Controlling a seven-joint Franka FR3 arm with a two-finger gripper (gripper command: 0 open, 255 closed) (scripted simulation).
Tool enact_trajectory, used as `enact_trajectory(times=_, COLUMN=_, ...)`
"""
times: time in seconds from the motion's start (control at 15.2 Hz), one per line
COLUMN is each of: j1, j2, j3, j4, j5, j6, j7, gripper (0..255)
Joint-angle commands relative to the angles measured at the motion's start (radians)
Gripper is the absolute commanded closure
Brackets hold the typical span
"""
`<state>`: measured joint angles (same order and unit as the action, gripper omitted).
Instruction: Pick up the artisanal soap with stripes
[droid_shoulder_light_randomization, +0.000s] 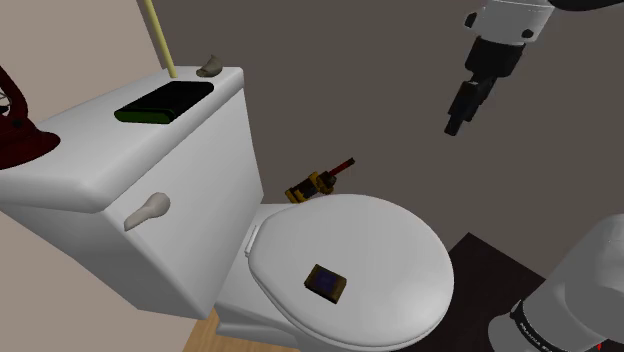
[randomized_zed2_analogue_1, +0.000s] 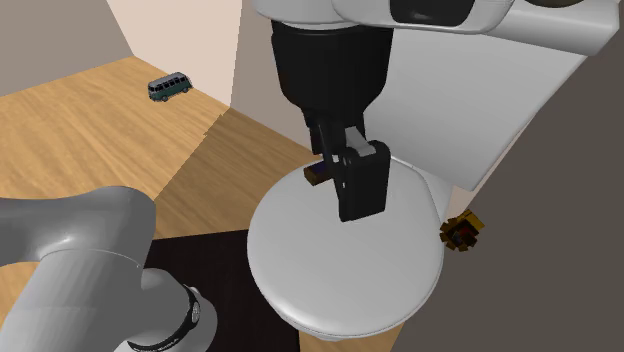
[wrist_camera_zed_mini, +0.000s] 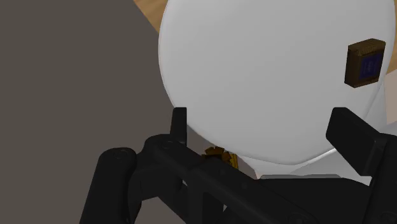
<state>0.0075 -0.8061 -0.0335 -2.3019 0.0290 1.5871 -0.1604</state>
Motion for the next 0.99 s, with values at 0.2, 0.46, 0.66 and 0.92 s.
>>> enact_trajectory(times=0.2, j1=0.02, j2=-0.001, j3=0.049, j4=-0.068, j5=0.03, j6=0.065, j7=0.041, gripper=0)
enact_trajectory(times=0.46, j1=0.051, j2=0.016, j3=0.118, j4=-0.145, j5=0.071, j6=0.156, j7=0.095, gripper=0)
enact_trajectory(times=0.66, j1=0.076, j2=0.042, j3=0.171, j4=-0.192, j5=0.103, j6=0.228, j7=0.135, gripper=0)
enact_trajectory(times=0.92, j1=0.108, j2=0.097, j3=0.245, j4=-0.239, j5=0.144, j6=0.33, j7=0.189, gripper=0)
